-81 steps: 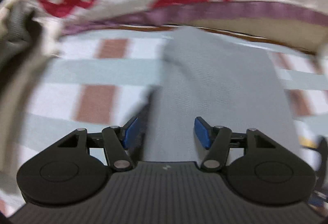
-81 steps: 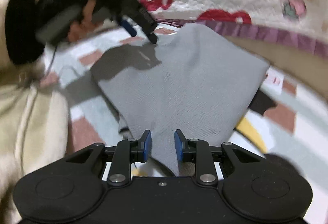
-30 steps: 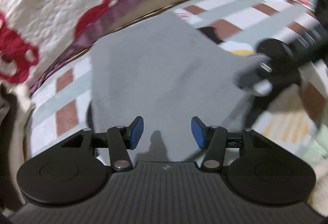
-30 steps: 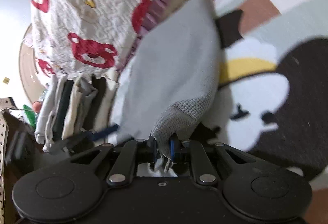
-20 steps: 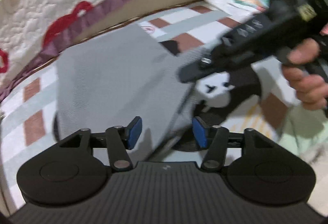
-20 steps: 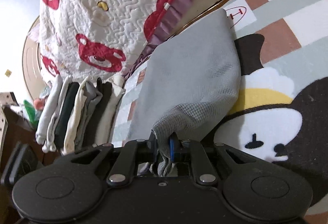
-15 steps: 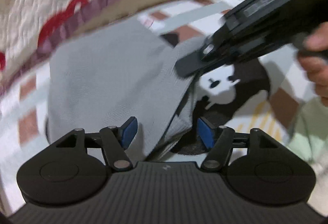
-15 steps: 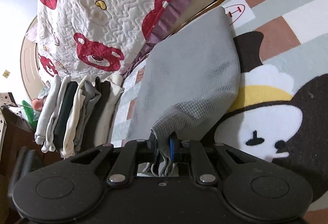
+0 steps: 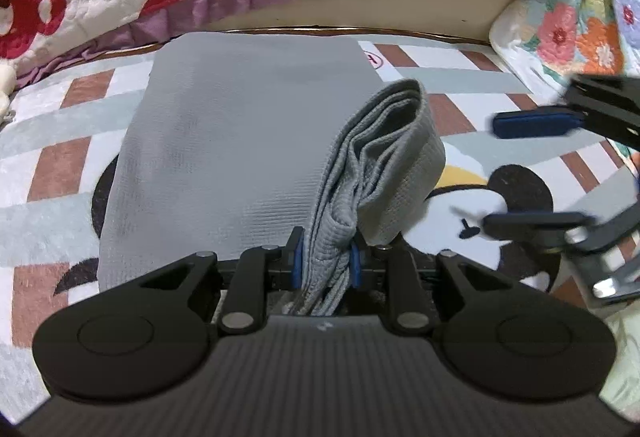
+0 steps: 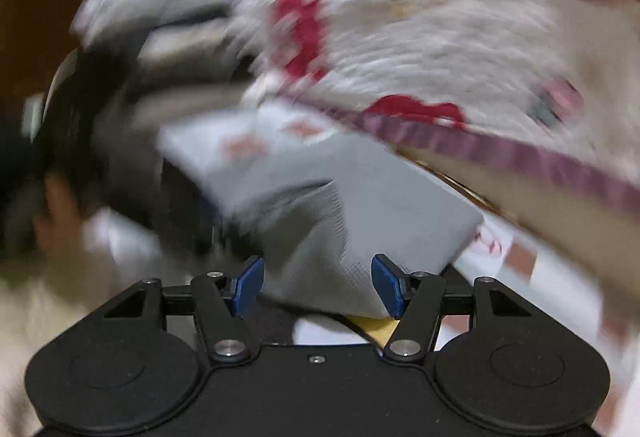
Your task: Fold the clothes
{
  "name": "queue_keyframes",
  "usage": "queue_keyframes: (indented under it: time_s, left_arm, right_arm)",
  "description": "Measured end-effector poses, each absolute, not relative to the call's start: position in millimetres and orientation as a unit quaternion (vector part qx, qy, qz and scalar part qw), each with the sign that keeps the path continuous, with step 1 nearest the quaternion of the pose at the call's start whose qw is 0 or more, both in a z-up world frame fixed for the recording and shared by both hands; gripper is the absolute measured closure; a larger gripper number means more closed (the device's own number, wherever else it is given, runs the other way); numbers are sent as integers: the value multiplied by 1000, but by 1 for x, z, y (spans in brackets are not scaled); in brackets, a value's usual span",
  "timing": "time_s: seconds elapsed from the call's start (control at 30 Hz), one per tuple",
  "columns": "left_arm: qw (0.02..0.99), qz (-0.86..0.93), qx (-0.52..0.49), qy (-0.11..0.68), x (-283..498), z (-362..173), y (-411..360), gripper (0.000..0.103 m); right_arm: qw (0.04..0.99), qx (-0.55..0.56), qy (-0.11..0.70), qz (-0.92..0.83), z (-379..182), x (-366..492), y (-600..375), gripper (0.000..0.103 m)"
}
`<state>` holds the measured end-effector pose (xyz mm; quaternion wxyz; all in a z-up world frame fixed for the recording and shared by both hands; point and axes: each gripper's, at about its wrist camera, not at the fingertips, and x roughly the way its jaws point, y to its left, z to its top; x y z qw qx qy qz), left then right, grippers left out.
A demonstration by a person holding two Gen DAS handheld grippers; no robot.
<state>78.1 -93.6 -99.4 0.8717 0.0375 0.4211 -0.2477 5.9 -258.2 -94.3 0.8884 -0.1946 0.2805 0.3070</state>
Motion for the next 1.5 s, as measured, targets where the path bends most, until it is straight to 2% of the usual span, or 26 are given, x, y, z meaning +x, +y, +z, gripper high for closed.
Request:
queue_keyframes:
  time_s: [0.17,0.23,0.3,0.33,0.37,0.4,0.43,0.47,0.53,0.63,0.7,0.8,0.9,0.93,0.97,1.0,1.03,1.2,1.37,1.5]
  left_arm:
    - [874,-245,32,418,79,-98,-90,82]
    - [875,-249,42,412,77,-97,-91,82]
    - [875,-253,55,408,74,-95,-93,82]
    - [875,-253,61,407,72,-94,-93,81]
    - [876,-247,69,408,72,-93,-93,78]
    - [878,-234,78,409,73,-92,-93,73]
    - [880,-222,87,411,74,-91,-93,69]
    - [882,-214,91,409,75,-89,-92,63]
    - [887,-217,73,401,77,-84,-85,61]
    - [880,-239,75,403,79,-81,-86,49]
    - [877,-253,117,391,73,-81,-94,39]
    - [884,-258,199,336,53,-82,-100,36]
    - [884,-227,236,333,56,-94,-99,35]
    - [886,-206,245,336,61,-101,-98,35]
    - [887,-189,253,338,67,-106,-97,47]
    - [885,-184,258,342,72,-108,-95,76]
    - [880,-188,261,349,75,-108,-90,86]
    - [870,-204,282,350,64,-81,-76,90]
    - [832,-251,318,379,-8,-25,-71,90]
    - [811,-282,321,399,-42,-17,-63,88]
  right_arm:
    - [857,-230,298,352,-100,49,-250,38]
    - [840,-251,317,362,-110,70,-245,30]
    - [826,-266,335,367,-121,88,-238,31]
    - [823,-250,341,379,-122,94,-236,33]
    - [819,-227,350,394,-123,100,-235,40]
    - [812,-189,365,415,-121,104,-236,68]
    - [806,-147,377,432,-119,107,-237,81]
    - [808,-108,378,439,-117,106,-240,81]
    - [822,-102,355,434,-114,97,-242,84]
    - [852,-96,322,401,-105,83,-249,87]
    - [874,-84,297,376,-96,78,-257,87]
    - [894,-51,273,351,-85,73,-269,87]
    - [901,-41,258,347,-78,69,-272,87]
    - [901,-44,255,347,-78,67,-272,87]
    - [901,-47,253,349,-77,65,-272,87]
    - [900,-49,252,351,-78,64,-271,87]
    - [900,-50,251,354,-78,61,-271,87]
    - [899,-21,240,366,-78,34,-275,87]
    - [888,55,239,389,-65,-27,-283,87]
    - [865,118,262,412,-70,-74,-290,87]
